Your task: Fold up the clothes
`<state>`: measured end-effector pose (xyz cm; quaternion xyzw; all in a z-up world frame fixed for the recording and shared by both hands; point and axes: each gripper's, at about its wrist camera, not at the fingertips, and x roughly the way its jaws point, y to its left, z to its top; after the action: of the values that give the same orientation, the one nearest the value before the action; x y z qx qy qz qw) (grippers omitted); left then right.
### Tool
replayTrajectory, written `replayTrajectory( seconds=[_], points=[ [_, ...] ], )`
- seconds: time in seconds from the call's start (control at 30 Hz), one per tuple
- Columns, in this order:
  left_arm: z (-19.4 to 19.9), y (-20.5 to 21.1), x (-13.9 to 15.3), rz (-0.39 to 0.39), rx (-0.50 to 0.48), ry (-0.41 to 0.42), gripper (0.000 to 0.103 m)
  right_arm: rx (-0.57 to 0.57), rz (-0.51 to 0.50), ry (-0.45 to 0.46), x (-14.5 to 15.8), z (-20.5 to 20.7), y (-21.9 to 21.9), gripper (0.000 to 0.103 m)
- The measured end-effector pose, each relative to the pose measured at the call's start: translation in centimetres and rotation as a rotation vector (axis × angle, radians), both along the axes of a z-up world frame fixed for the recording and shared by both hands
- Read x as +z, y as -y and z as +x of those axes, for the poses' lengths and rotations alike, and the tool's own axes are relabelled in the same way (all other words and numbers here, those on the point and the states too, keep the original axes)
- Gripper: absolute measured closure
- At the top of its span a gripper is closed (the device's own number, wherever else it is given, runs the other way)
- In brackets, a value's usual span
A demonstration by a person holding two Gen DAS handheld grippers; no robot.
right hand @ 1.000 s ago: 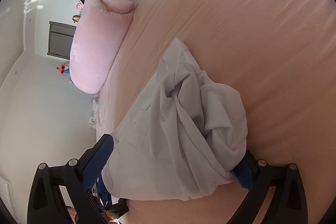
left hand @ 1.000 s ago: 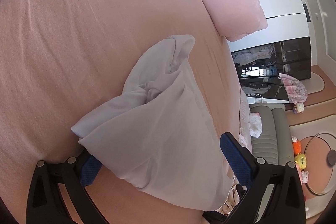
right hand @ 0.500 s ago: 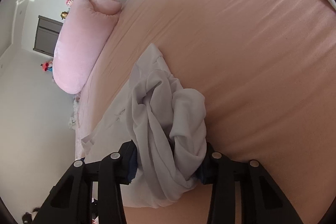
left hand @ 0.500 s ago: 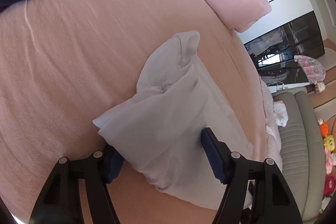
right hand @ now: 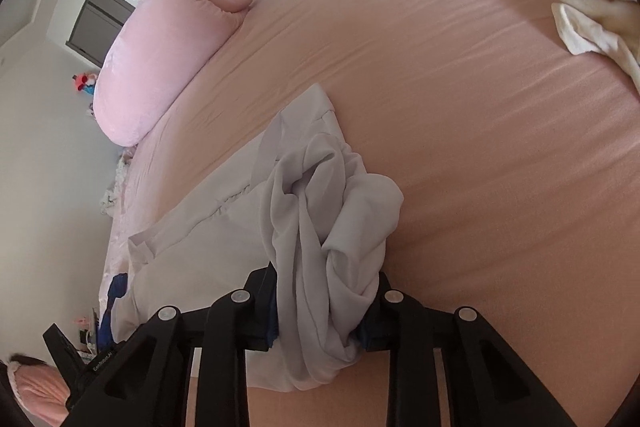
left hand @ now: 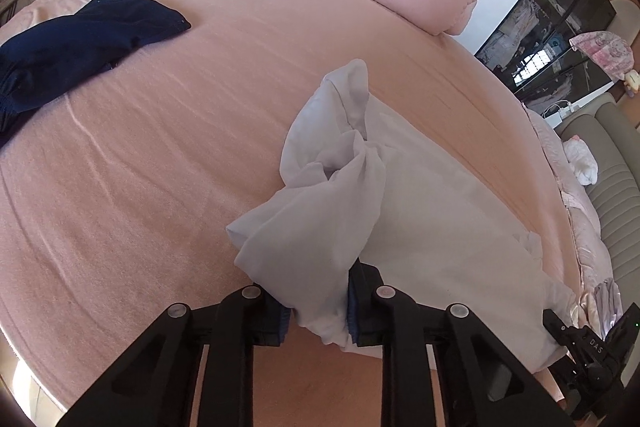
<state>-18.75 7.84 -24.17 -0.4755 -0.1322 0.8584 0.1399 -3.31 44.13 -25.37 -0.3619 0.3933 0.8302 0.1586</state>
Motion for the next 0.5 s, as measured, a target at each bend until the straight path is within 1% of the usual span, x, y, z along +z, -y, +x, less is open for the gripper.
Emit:
replayTrajectory(
  seconds=[0.1, 0.17, 0.23, 0.3, 0.4, 0.5],
  points=[
    [0.7, 0.6, 0.8, -0.019, -0.007, -0.027, 0.087, 0.052, 0.155, 0.052, 1.5, -0.3, 2.1, 0.080],
    [0.9, 0.9, 1.3, -0.026, -0.010, -0.029, 0.089, 0.083, 0.222, 0.063, 2.6, -0.1, 3.4, 0.081],
    [1.1, 1.2, 1.8, -0.017, -0.012, -0.021, 0.089, 0.113, 0.257, 0.062, 3.4, 0.4, 4.2, 0.081],
    [1.2, 1.4, 2.1, -0.002, -0.016, -0.010, 0.090, 0.125, 0.255, 0.060, 3.8, 1.0, 4.6, 0.082],
    [1.9, 1.7, 2.5, 0.003, -0.036, 0.019, 0.090, 0.130, 0.222, 0.072, 3.7, 2.0, 4.4, 0.082],
    [2.8, 2.0, 2.9, 0.005, -0.055, 0.031, 0.090, 0.112, 0.125, 0.076, 2.9, 3.2, 3.9, 0.082]
  ],
)
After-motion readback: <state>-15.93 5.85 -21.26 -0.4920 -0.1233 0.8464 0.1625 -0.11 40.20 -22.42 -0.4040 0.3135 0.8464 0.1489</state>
